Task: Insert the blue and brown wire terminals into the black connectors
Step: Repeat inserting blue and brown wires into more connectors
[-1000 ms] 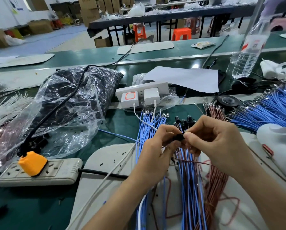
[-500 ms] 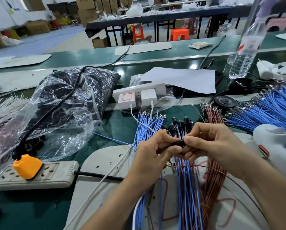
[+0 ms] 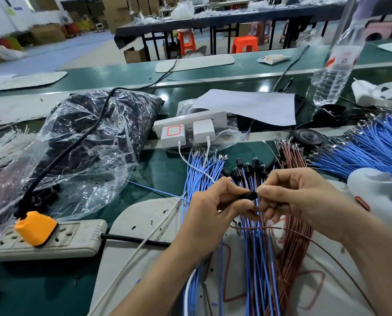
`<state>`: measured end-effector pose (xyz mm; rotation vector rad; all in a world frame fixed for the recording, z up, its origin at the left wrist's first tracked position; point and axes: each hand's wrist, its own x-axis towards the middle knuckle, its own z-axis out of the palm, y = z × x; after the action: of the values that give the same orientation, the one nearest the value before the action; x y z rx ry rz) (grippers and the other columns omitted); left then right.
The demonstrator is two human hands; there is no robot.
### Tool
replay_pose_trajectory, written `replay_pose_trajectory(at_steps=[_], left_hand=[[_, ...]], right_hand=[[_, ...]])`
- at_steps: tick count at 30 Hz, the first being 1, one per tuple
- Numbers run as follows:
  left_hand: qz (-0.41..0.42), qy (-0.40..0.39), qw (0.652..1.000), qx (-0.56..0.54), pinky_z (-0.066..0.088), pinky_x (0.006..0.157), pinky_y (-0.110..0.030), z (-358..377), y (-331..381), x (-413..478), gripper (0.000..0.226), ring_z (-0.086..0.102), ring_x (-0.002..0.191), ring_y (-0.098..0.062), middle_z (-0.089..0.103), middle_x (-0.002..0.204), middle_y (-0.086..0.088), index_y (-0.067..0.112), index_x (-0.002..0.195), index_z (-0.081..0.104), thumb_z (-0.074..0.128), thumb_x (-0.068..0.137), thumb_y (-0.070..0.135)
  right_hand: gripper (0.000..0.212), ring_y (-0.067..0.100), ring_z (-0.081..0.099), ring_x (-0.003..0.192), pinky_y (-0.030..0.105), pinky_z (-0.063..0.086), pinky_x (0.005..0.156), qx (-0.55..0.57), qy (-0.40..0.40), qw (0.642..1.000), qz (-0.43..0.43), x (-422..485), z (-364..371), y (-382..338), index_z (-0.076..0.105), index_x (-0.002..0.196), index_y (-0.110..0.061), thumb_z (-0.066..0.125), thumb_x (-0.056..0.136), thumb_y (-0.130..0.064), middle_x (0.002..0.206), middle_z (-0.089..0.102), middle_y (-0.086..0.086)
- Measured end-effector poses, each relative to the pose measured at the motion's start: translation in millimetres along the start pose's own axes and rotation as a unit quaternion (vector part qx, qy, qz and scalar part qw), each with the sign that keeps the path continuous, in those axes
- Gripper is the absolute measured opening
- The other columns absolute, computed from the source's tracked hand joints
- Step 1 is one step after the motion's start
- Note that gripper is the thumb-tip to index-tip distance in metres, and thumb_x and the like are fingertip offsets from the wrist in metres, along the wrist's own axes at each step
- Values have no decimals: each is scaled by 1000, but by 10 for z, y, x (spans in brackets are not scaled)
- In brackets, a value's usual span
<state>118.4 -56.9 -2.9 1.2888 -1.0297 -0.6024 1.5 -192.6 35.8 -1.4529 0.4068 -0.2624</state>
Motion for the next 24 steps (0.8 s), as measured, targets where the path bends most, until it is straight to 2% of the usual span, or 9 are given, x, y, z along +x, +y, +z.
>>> replay_pose_trajectory(at_steps=[5,10,17,24], left_hand=[[-2,-6,1000,-16,51,72,-15,8,17,-10,12,73,75,-13,74,81,7,21,86,58,66,77,24],[1,-13,1000,-9,51,76,-15,-4,6,-14,18,73,78,-14,75,83,7,23,88,59,66,84,7],[10,-22,1000,-2,47,80,-9,-4,48,-13,25,72,82,-9,74,84,11,28,88,60,65,85,4],[15,-27,999,21,53,84,-25,-19,49,-13,24,72,88,-17,74,95,1,28,101,63,63,88,8]], right_hand=[[12,23,61,48,23,51,45,-12,-3,1000,13,-21,-9,-33,62,70,2,68,69,-9,63,64,21],[7,22,59,47,21,48,44,-1,-6,1000,15,-28,-14,-47,62,69,0,67,69,-5,61,63,21],[5,21,59,46,21,48,43,8,-13,1000,23,-31,-24,-54,67,60,-8,68,66,-7,60,61,19],[4,21,57,45,21,48,41,9,-6,999,31,-27,-14,-63,66,61,-5,67,65,-5,59,60,21]])
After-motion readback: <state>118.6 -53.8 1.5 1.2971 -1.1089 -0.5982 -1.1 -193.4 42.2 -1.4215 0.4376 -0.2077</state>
